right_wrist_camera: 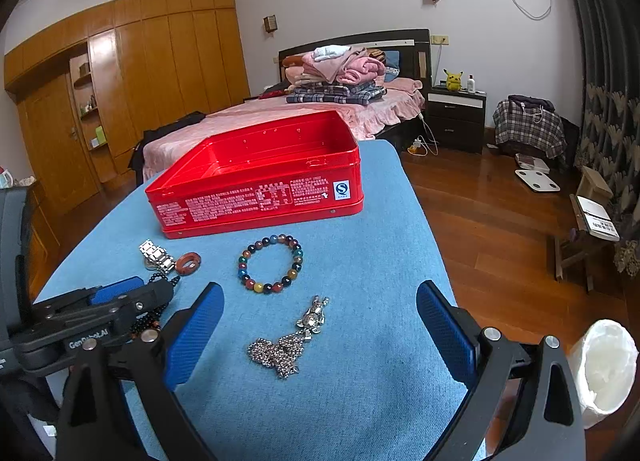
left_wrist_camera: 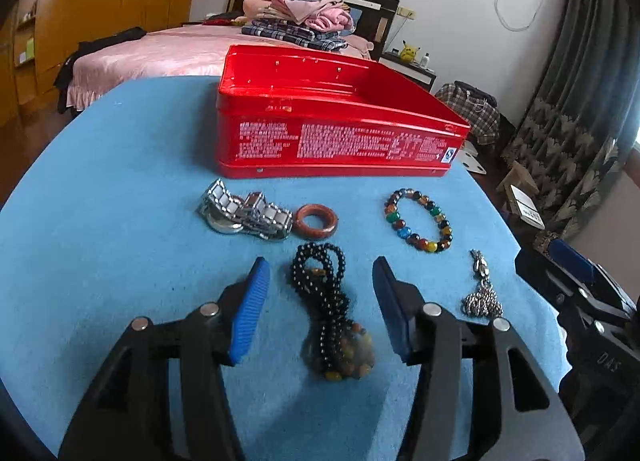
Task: Organize jewelry
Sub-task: 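Grasp the black bead necklace with the left tool and lift it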
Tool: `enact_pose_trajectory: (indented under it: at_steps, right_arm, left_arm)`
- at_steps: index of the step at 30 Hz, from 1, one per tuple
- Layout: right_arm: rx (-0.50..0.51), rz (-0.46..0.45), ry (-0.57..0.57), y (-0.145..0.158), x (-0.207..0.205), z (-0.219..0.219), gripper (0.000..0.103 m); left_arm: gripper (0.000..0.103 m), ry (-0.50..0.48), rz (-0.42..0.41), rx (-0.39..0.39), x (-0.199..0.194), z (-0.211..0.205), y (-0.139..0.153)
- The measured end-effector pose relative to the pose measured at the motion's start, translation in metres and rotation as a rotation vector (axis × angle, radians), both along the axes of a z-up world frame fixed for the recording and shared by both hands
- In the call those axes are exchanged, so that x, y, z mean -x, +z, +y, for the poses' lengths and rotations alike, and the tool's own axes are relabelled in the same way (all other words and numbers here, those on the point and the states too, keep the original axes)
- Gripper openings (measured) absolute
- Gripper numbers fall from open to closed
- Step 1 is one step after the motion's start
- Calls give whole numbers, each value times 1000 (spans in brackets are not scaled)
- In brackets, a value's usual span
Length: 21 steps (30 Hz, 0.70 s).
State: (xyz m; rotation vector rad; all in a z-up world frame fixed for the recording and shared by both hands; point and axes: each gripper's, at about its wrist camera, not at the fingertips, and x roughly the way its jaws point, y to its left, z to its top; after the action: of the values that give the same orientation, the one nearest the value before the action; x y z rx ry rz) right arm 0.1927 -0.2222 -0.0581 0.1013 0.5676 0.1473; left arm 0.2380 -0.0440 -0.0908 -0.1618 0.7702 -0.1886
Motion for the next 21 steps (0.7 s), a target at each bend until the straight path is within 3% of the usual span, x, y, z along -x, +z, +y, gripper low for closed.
enact_pose_trajectory:
  at_steps: [5, 7, 10, 18, 21]
  right_arm:
    - [-1, 4, 3, -2, -1, 0, 95]
    - [1, 6, 4, -2, -1, 1, 95]
    - [0, 7, 4, -2, -1, 1, 95]
    - [10, 27, 10, -4, -2, 5, 93]
    - [15, 53, 17, -8, -6, 5, 77]
  left_arm:
    - [49, -7, 15, -10, 1, -2, -4]
    - [33, -15, 20, -14, 0, -3, -5]
    - [25, -22, 18, -16, 0, -5, -6]
    - [28, -13, 30, -68, -1, -15, -7]
    - [27, -14, 25, -48, 0, -12, -8]
